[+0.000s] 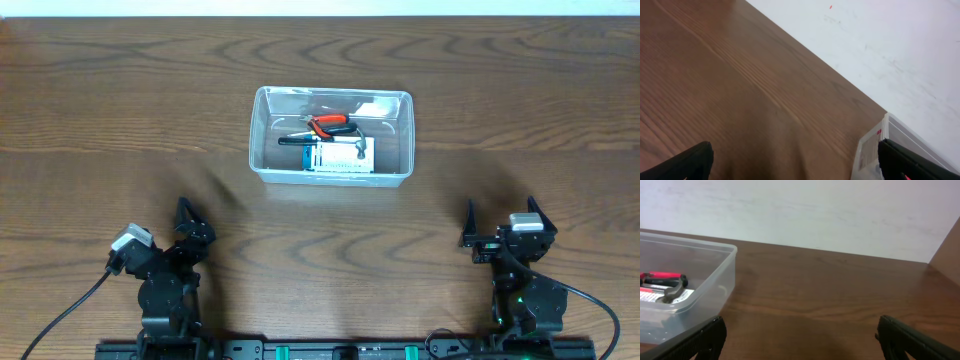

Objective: Pack container

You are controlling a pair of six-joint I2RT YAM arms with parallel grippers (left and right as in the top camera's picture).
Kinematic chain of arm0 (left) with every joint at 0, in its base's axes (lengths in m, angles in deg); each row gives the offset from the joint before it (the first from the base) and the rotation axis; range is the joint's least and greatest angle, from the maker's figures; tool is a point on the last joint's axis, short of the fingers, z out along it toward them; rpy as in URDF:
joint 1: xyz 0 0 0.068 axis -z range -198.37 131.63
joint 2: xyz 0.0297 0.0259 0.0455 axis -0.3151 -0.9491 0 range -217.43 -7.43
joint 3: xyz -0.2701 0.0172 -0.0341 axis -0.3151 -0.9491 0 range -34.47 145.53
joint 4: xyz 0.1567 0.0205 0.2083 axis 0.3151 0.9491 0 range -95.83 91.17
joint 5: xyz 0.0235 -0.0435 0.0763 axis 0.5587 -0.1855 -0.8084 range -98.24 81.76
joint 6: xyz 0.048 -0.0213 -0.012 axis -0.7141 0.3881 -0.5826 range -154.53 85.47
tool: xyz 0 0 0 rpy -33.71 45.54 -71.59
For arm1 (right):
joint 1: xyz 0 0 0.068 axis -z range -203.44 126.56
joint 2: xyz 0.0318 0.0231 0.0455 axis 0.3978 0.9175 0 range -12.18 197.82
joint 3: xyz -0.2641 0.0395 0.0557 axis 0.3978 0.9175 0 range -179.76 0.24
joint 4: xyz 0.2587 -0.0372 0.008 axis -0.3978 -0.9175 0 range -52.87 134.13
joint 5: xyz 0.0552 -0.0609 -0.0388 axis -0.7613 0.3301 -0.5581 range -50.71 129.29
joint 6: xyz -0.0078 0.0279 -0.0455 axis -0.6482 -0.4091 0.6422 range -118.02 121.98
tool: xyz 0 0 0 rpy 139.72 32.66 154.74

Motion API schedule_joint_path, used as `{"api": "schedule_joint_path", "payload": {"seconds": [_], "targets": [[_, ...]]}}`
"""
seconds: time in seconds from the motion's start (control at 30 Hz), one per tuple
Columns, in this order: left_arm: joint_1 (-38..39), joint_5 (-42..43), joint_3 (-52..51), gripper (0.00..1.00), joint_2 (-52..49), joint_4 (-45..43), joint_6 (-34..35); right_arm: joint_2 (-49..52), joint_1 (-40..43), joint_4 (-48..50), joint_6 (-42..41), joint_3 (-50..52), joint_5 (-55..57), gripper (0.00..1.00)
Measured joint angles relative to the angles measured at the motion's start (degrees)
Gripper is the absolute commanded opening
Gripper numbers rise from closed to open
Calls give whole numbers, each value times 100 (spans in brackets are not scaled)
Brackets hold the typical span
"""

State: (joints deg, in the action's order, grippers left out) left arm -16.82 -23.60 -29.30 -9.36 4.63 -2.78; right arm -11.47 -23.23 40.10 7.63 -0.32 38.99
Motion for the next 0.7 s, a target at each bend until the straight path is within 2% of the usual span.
{"api": "schedule_joint_path", "payload": {"seconds": [0.17, 0.5, 0.7], "targets": [[0, 24, 0, 98, 94, 0, -299, 0, 0, 0, 0, 0, 0, 99], [0, 979, -28, 98, 131, -39, -2754, 0, 0, 0, 0, 0, 0, 99], [0, 1167, -33, 98, 131, -42, -3467, 0, 0, 0, 0, 0, 0, 99]]}}
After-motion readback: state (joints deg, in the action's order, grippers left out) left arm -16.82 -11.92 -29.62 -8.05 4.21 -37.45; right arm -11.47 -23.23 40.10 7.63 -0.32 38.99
